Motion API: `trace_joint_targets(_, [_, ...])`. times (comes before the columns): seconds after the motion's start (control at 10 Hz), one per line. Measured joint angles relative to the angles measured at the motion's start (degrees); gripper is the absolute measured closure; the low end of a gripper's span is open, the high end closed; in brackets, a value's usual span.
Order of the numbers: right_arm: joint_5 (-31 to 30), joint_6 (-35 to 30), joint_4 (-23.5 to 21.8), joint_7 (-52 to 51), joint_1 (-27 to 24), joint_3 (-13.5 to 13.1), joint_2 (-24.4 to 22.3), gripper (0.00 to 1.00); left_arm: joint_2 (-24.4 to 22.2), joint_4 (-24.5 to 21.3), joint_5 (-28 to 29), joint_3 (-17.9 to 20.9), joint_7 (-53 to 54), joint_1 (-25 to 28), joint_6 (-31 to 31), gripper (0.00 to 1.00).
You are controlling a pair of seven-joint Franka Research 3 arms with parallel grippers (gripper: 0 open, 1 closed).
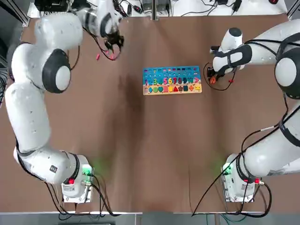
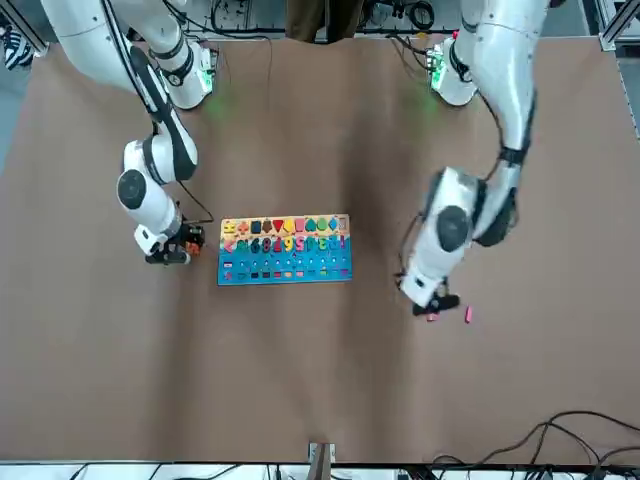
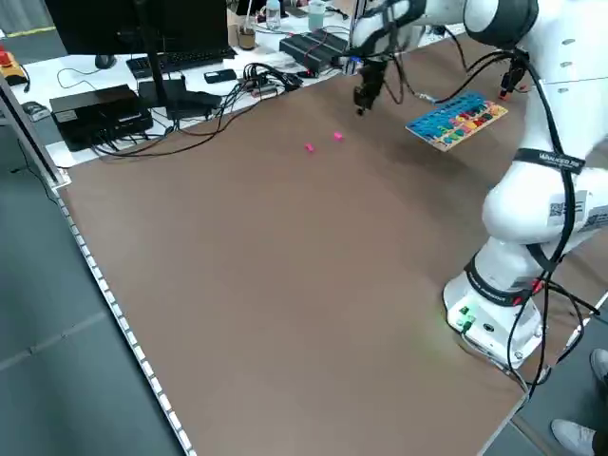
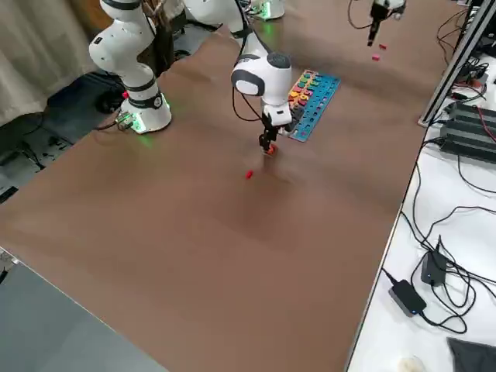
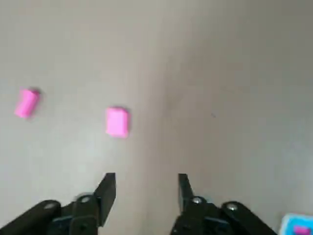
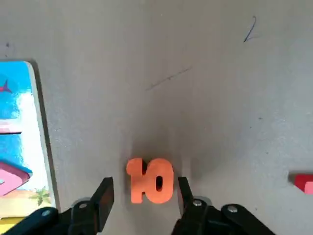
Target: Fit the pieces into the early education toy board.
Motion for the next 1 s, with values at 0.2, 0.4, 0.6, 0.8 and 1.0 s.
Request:
trace_joint_targets(0.2, [0.00,1.55,-0.03,0.02,-0.04,-0.11,0.33,0.39,1.80,0.83,0.00,-0.07,5.20,4.19,-0.09,0.31])
trace_joint_targets(0.4, [0.00,2.12,-0.05,0.02,-0.14,-0.19,0.95,0.39,4.93,1.32,0.00,-0.25,6.77,4.98,0.03,0.32])
trace_joint_targets(0.6, [0.01,2.16,-0.05,0.03,-0.18,-0.22,1.17,0.39,7.50,2.96,-0.05,-0.58,6.53,4.26,0.17,0.32])
trace_joint_targets(0.8, [0.01,2.11,-0.06,0.04,-0.28,-0.26,1.29,0.39,10.07,5.38,-0.05,-0.63,6.39,4.07,0.45,0.34])
trace_joint_targets(1.0, [0.01,2.08,-0.09,0.04,-0.29,-0.25,1.44,0.40,11.42,6.00,-0.05,-0.62,6.45,4.42,1.27,0.35])
